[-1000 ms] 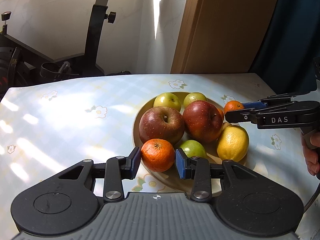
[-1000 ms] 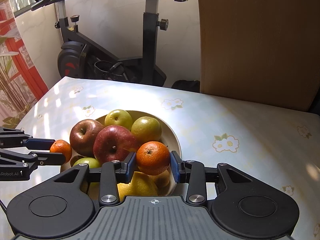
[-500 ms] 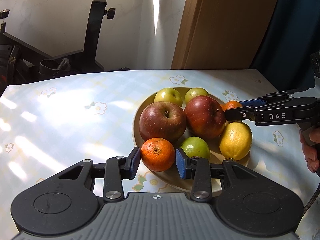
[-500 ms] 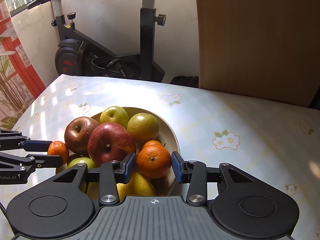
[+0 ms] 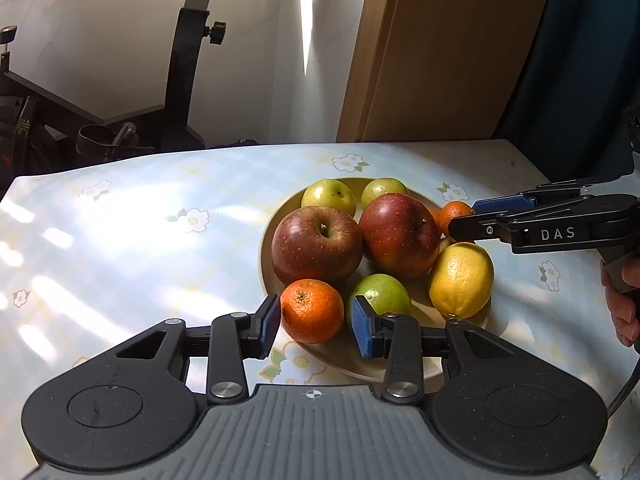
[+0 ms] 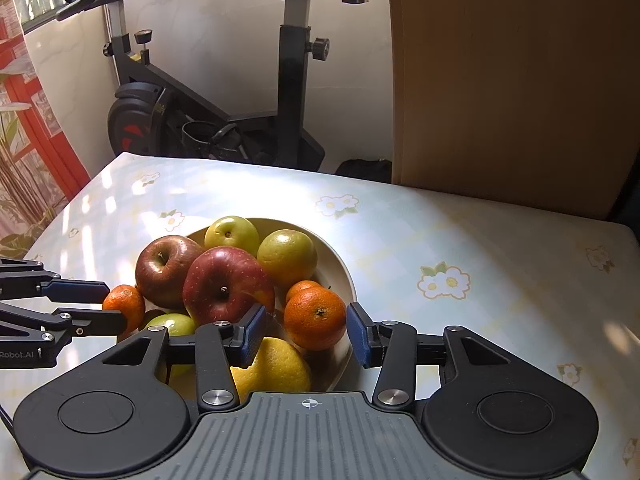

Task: Organize fruits

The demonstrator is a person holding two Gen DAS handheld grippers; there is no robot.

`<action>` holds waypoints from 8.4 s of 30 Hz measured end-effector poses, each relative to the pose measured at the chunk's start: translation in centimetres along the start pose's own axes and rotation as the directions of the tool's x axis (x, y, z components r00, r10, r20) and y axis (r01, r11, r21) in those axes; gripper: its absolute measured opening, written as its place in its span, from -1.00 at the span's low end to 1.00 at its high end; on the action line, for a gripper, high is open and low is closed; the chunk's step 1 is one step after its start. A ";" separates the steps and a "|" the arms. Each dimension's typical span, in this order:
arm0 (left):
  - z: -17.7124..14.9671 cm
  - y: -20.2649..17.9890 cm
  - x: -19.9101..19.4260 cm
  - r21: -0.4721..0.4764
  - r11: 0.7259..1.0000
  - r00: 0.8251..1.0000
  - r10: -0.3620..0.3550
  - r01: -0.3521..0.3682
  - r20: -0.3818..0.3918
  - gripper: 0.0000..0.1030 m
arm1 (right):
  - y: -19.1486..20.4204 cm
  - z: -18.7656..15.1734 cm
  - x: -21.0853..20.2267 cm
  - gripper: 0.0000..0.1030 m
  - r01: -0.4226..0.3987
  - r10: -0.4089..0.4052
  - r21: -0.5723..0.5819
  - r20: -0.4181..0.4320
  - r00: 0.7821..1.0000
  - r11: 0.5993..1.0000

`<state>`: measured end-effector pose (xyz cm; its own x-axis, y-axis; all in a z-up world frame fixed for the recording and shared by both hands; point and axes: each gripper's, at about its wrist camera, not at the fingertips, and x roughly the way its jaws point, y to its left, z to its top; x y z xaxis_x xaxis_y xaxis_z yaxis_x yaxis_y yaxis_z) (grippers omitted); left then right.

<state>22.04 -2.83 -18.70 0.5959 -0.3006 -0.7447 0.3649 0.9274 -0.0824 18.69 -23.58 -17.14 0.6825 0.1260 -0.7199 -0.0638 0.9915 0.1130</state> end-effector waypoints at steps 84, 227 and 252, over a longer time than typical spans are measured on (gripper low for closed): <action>-6.6 -5.3 -5.0 -0.018 0.975 0.974 -0.224 0.224 -0.021 -0.10 | 4.7 -14.7 -9.6 -0.07 -0.102 0.068 -0.171 -0.193 0.979 0.980; -1.1 -1.3 -17.7 -0.118 0.980 0.942 0.186 -0.158 0.279 0.69 | 5.9 -2.3 -16.1 0.99 0.095 -0.102 0.041 0.253 0.962 0.995; -2.5 -5.2 -23.4 -0.157 0.953 0.889 0.299 -0.259 0.346 0.71 | 8.8 -3.7 -22.5 0.99 0.103 -0.105 0.021 0.319 0.942 0.994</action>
<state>4.40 -0.09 -2.56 0.8866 -0.0675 -0.4576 0.0814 0.9966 0.0107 0.07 -17.62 -2.47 0.8820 0.0049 -0.4713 0.0223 0.9984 0.0521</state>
